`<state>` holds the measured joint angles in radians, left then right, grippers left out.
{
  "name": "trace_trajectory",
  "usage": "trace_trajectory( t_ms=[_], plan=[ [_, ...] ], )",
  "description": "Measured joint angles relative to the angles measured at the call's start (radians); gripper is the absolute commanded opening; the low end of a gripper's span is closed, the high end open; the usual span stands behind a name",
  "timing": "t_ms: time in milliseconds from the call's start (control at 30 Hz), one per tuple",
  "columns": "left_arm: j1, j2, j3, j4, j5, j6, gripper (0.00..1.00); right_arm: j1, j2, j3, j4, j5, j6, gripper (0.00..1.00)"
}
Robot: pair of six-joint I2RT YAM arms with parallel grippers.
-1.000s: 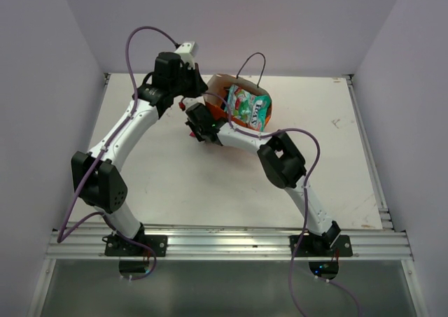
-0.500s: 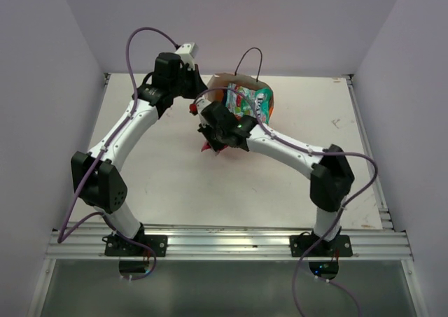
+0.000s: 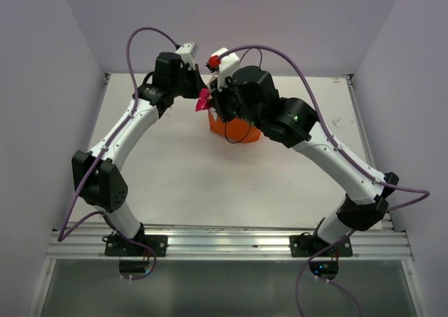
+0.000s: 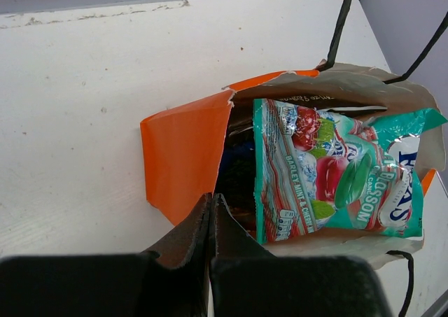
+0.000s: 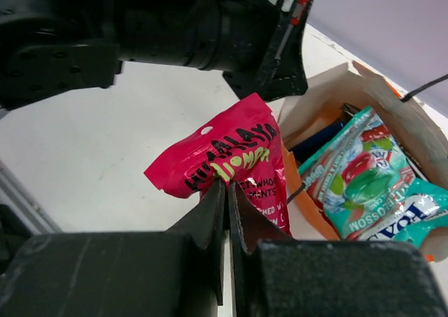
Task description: Place the snacks into the paper bag
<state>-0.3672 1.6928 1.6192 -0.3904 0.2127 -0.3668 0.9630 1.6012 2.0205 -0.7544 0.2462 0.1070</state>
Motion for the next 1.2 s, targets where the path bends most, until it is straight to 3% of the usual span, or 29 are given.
trace_trajectory(
  t_ms=[267,533,600,633,700,967,1200],
  plan=[
    [0.000,0.000,0.000,-0.001,0.000,0.000,0.00,-0.114,0.124,-0.065,0.079,0.053,-0.053,0.00],
    [0.000,0.000,0.000,-0.001,0.000,0.000,0.00,-0.214,0.302,-0.011,0.133,0.064,-0.124,0.00],
    [0.000,0.000,0.000,-0.001,0.001,0.000,0.00,-0.221,0.328,0.009,0.138,0.072,-0.132,0.31],
    [0.000,0.000,0.000,-0.001,0.001,0.000,0.00,-0.223,0.337,0.016,0.139,0.078,-0.136,0.63],
    [0.000,0.000,0.000,-0.001,0.001,0.000,0.00,-0.224,0.341,0.022,0.134,0.087,-0.135,0.86],
    [0.000,0.000,0.000,-0.001,0.006,-0.001,0.00,-0.221,0.269,0.062,0.033,0.273,-0.105,0.86],
    [0.000,0.000,0.000,-0.001,0.021,-0.013,0.00,-0.270,-0.003,-0.158,-0.047,0.420,0.040,0.68]
  ],
)
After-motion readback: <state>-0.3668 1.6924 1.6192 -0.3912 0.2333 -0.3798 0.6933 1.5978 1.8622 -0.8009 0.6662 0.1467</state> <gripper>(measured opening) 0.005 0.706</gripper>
